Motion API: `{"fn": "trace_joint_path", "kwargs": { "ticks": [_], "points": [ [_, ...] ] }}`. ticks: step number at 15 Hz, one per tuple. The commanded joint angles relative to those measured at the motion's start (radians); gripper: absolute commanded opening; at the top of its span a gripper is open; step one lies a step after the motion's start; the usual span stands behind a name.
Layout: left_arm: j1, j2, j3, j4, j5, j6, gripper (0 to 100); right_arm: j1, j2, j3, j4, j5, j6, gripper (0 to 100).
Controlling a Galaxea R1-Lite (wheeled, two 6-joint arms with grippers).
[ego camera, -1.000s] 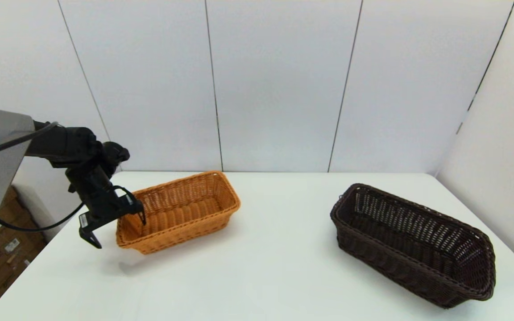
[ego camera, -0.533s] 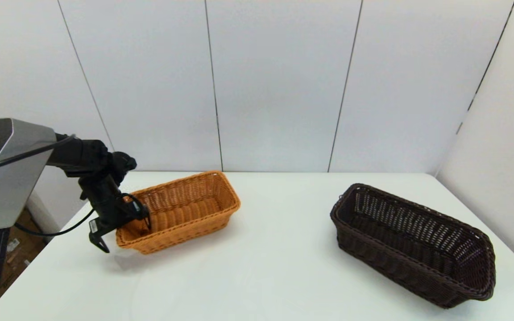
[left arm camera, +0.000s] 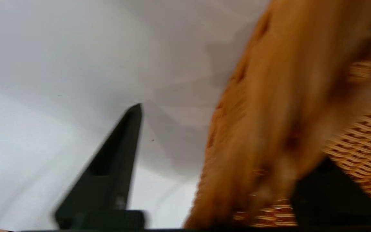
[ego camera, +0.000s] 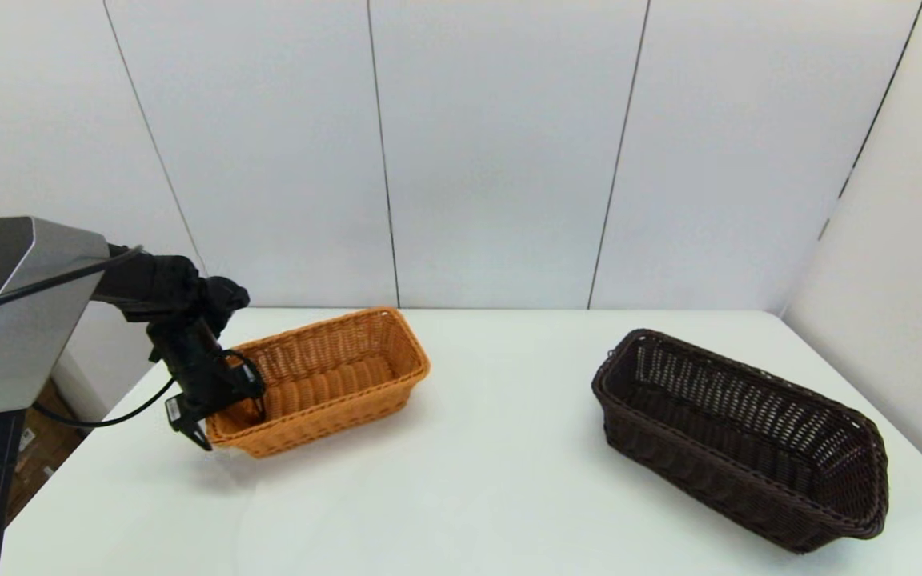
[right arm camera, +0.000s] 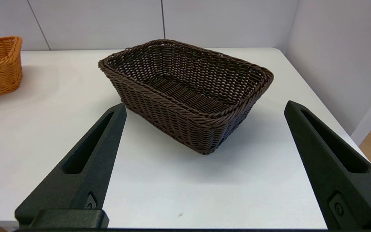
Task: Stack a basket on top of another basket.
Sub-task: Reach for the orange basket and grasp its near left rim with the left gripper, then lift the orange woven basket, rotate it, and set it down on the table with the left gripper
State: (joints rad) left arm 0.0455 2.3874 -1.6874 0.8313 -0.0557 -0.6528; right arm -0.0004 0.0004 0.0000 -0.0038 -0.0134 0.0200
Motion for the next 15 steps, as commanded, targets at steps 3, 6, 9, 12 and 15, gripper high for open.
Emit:
{"fn": "trace_joint_path", "kwargs": {
  "ticks": [3, 6, 9, 12, 15],
  "points": [
    [-0.006, -0.007, -0.006, 0.006, -0.003, -0.005, 0, 0.0, -0.002, 0.0, -0.001, 0.0, 0.0, 100],
    [-0.006, -0.007, -0.012, 0.008, -0.015, -0.005, 0, -0.001, -0.002, 0.0, -0.001, 0.0, 0.0, 100],
    [-0.007, -0.03, -0.011, 0.008, -0.067, -0.005, 0, 0.0, -0.002, 0.0, -0.001, 0.0, 0.0, 100],
    [-0.018, -0.06, -0.024, 0.008, -0.099, 0.002, 0, 0.0, -0.002, 0.0, -0.001, 0.0, 0.0, 100],
    [-0.029, -0.119, -0.026, 0.008, -0.203, 0.062, 0, 0.0, -0.002, 0.0, -0.001, 0.0, 0.0, 100]
  ]
}}
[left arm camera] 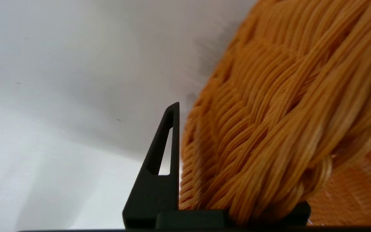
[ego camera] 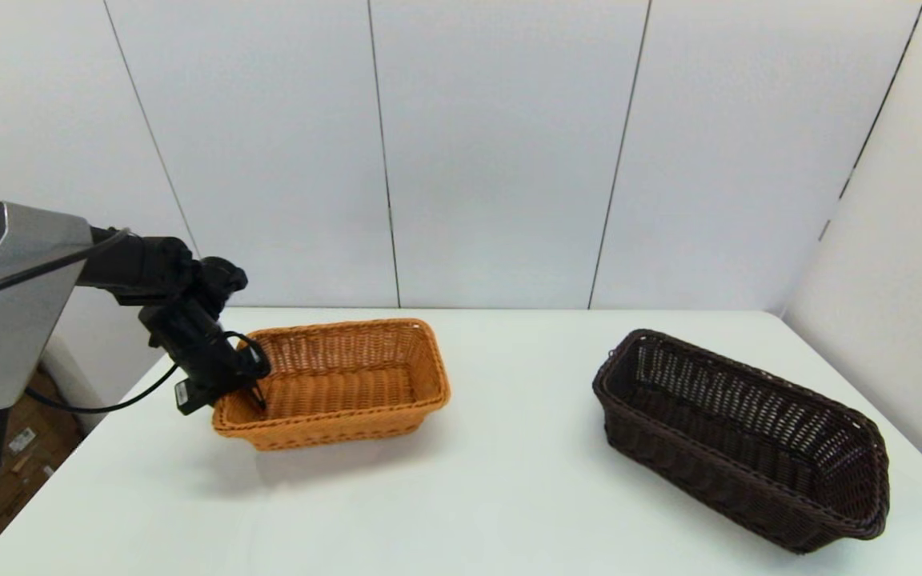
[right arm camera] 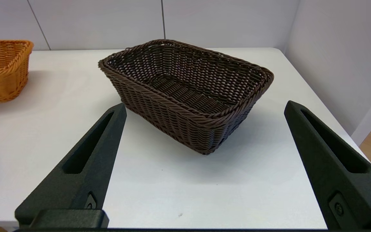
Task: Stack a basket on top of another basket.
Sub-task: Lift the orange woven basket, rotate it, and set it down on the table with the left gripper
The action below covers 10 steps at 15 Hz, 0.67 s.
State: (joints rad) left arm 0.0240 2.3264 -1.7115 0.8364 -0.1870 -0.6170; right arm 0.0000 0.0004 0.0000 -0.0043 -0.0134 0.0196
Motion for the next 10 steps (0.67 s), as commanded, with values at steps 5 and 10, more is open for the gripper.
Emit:
{"fn": "trace_joint_path", "kwargs": {
  "ticks": [5, 10],
  "points": [
    [-0.084, -0.09, -0.005, 0.001, -0.161, 0.105, 0, 0.0, -0.002, -0.002, 0.0, 0.0, 0.0, 100],
    [-0.269, -0.074, -0.048, -0.01, -0.172, -0.024, 0, 0.0, -0.002, -0.002, 0.0, 0.0, 0.0, 100]
  ]
}}
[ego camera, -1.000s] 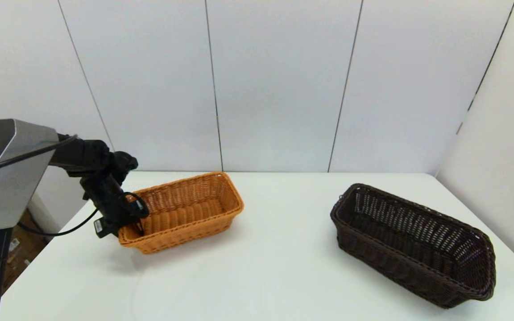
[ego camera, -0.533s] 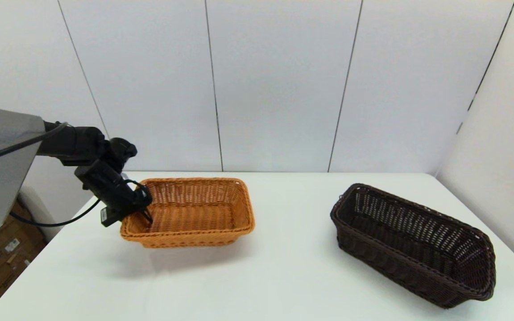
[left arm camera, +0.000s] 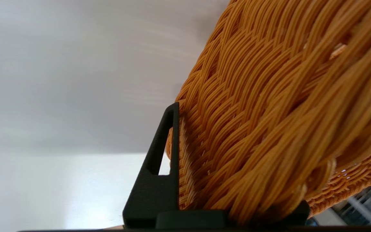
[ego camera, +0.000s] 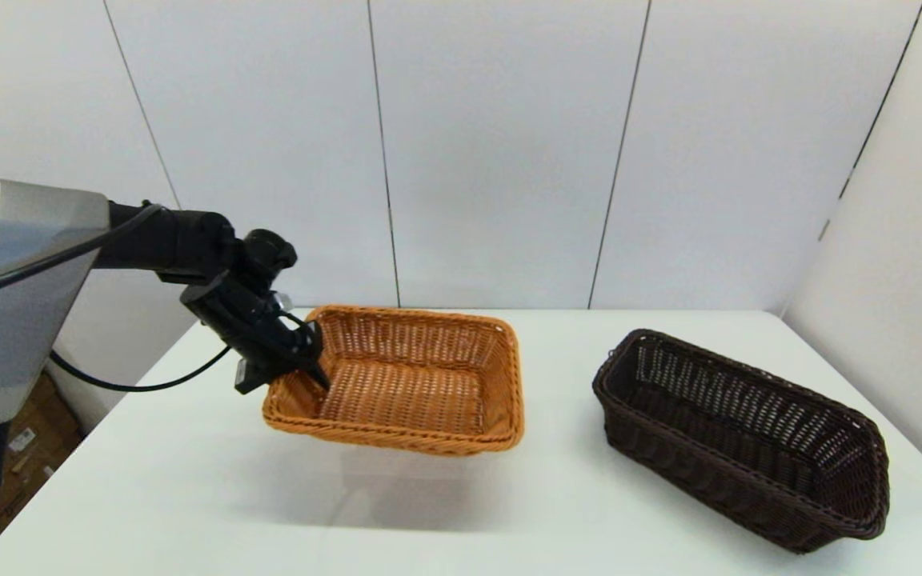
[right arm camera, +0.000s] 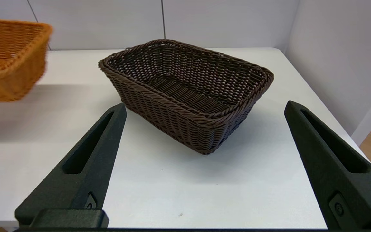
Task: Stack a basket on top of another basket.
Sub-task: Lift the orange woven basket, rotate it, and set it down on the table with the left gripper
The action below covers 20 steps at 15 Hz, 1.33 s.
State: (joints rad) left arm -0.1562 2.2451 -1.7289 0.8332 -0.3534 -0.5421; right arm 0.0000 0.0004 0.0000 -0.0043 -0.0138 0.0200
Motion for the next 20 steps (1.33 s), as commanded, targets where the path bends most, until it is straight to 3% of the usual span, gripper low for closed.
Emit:
{"fn": "trace_joint_path", "kwargs": {
  "ticks": [1, 7, 20],
  "points": [
    [-0.112, 0.019, -0.043, -0.006, -0.004, -0.131, 0, 0.0, -0.002, 0.0, 0.0, 0.0, 0.0, 100],
    [-0.177, 0.079, -0.097, -0.009, -0.001, -0.254, 0, 0.0, -0.002, 0.0, 0.0, 0.0, 0.0, 100],
    [-0.24, 0.145, -0.092, -0.011, 0.011, -0.256, 0, 0.0, -0.002, 0.0, 0.0, 0.0, 0.0, 100]
  ]
}}
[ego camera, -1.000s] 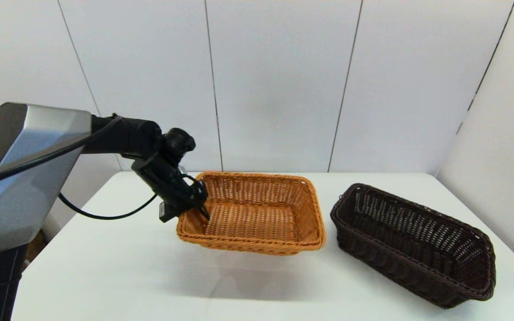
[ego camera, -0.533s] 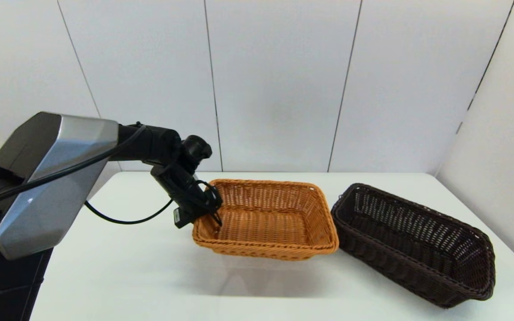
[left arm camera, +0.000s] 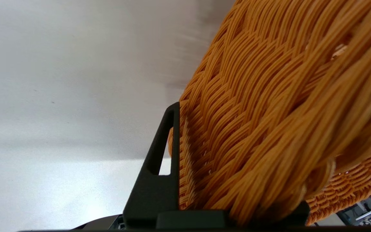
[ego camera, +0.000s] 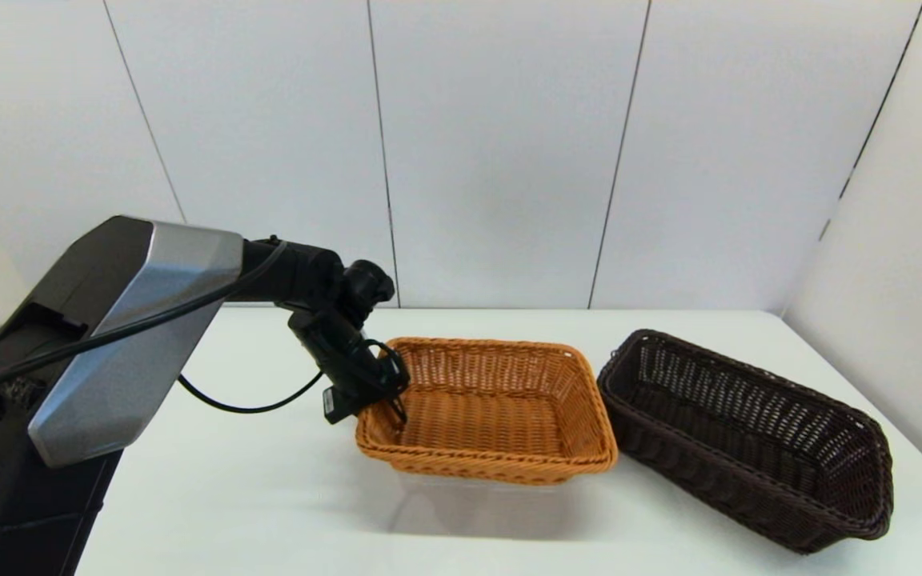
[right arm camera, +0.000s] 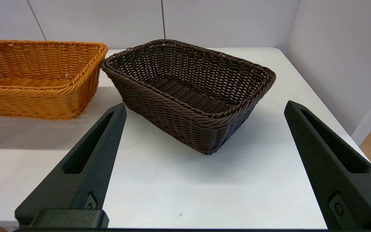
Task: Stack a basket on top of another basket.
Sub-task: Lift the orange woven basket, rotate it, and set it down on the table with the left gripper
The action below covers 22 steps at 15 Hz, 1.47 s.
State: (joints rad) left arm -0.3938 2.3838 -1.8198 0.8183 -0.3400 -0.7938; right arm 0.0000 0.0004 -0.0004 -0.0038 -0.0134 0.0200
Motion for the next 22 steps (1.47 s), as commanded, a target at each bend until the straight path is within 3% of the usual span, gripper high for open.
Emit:
{"fn": "trace_joint_path", "kwargs": {
  "ticks": [1, 22],
  "points": [
    [-0.002, 0.008, -0.001, 0.005, -0.002, -0.005, 0, 0.0, -0.002, 0.0, -0.001, 0.0, 0.0, 100],
    [-0.002, 0.009, 0.0, 0.007, -0.004, -0.025, 0, 0.0, -0.002, 0.0, -0.001, 0.0, 0.0, 100]
  ]
}}
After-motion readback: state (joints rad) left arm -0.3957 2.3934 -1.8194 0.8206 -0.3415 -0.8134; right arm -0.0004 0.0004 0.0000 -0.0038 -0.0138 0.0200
